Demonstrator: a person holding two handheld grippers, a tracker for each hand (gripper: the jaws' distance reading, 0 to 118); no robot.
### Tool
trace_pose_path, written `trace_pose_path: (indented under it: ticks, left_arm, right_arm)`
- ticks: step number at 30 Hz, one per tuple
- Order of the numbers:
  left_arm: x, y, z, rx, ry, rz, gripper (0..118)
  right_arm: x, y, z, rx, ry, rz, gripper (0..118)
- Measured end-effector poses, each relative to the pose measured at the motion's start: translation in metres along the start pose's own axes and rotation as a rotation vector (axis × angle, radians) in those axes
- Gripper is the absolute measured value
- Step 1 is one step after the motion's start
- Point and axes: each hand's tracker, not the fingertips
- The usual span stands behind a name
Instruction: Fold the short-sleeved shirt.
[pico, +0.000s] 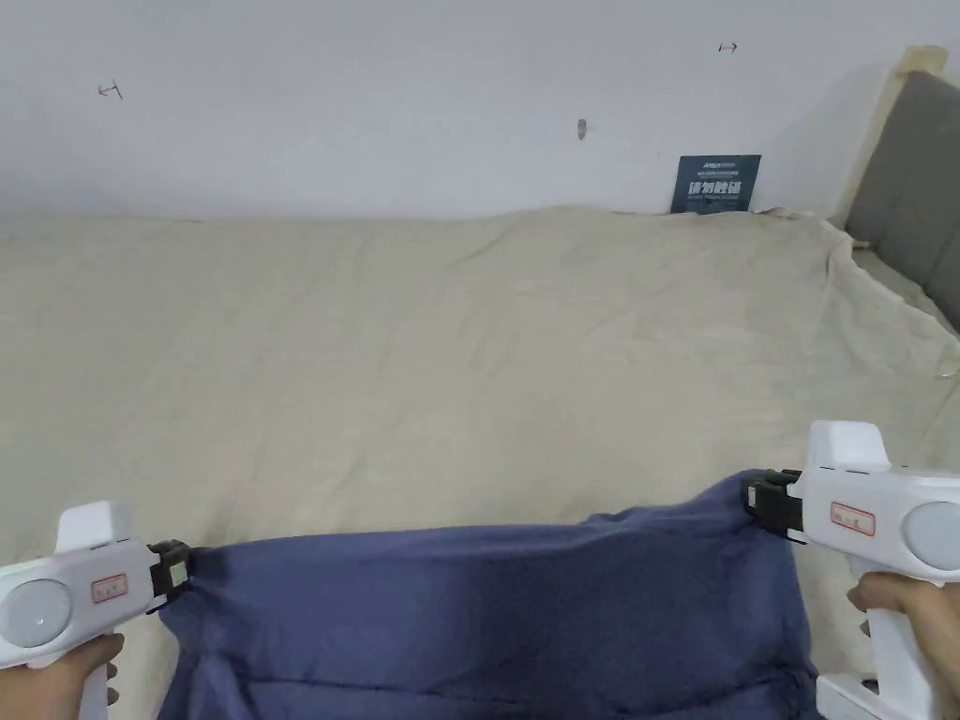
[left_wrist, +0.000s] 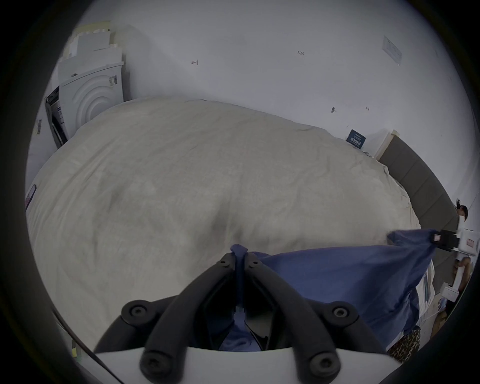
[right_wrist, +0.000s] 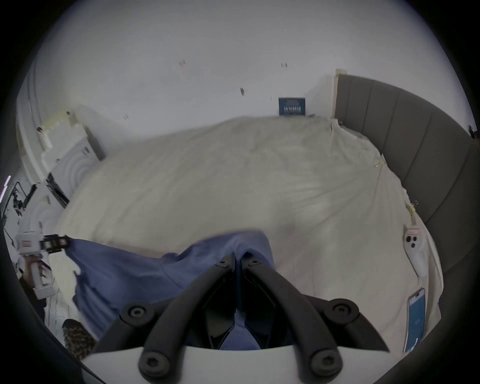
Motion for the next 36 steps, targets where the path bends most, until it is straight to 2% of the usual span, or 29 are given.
trace_pose_path:
  ticks: [5,11,18,24,29,30,31,32,33,34,35,36]
  left_arm:
    - [-0.021,-0.022,0.04,0.011,0.001,0.022,3]
    - [-0.029,-0.071,0.072,-0.019,-0.005,0.006,3]
    - [-0.041,-0.135,0.069,-0.113,0.027,0.004,3]
    - [-0.039,-0.164,0.059,-0.157,0.069,-0.023,3]
    - [-0.031,-0.165,0.059,-0.164,0.095,-0.024,3]
    - [-0.031,-0.163,0.06,-0.167,0.097,-0.021,8]
    - [-0.031,-0.16,0.062,-0.176,0.089,-0.012,17]
    - [-0.031,-0.158,0.066,-0.178,0.084,-0.002,31]
    - [-0.03,-0.155,0.07,-0.171,0.078,0.007,58]
    - [-0.028,-0.15,0.077,-0.152,0.079,0.021,76]
    - [-0.028,-0.144,0.082,-0.11,0.073,0.036,89]
    - [-0.026,-0.139,0.088,-0.078,0.06,0.038,98]
  right_arm:
    - [0.0,-0.039,0.066,0.03,0.04,-0.014,1]
    - [0.004,-0.112,0.094,-0.013,0.04,-0.063,1]
    - [0.03,-0.189,0.07,-0.16,-0.04,-0.15,1]
    - [0.046,-0.22,0.045,-0.207,-0.103,-0.208,1]
    - [0.033,-0.218,0.048,-0.204,-0.131,-0.216,2]
    - [0.031,-0.216,0.052,-0.198,-0.131,-0.212,5]
    - [0.029,-0.211,0.056,-0.189,-0.127,-0.209,13]
    - [0.026,-0.204,0.063,-0.178,-0.139,-0.197,27]
    - [0.015,-0.198,0.072,-0.154,-0.151,-0.178,54]
    - [0.01,-0.189,0.08,-0.116,-0.166,-0.152,73]
    - [0.006,-0.177,0.09,-0.075,-0.165,-0.134,85]
    - [0.002,-0.169,0.097,-0.039,-0.163,-0.123,92]
